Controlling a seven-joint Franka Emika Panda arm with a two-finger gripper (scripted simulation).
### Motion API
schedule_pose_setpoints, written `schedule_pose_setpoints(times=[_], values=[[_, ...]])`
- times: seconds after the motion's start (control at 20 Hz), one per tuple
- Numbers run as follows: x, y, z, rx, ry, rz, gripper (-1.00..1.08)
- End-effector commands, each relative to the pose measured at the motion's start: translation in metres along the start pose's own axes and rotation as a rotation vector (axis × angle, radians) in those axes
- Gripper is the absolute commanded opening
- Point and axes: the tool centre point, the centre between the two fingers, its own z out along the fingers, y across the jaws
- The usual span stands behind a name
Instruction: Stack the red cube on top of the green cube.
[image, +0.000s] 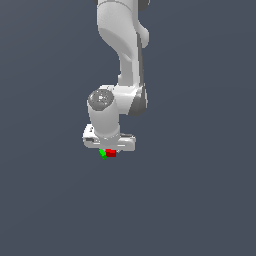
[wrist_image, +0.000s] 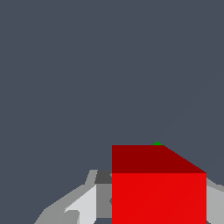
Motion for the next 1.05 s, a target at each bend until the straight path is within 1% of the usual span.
schedule_pose_setpoints(times=[0.0, 0.25, 0.5, 0.55, 1.0], values=[[-0.009, 0.015, 0.011, -0.001, -0.001, 0.001, -1.0], [-0.022, 0.037, 0.03, -0.001, -0.001, 0.001, -1.0], [-0.026, 0.046, 0.037, -0.001, -0.001, 0.001, -1.0], [-0.026, 0.046, 0.037, -0.001, -0.001, 0.001, 1.0], [-0.026, 0.046, 0.037, -0.001, -0.001, 0.001, 1.0]])
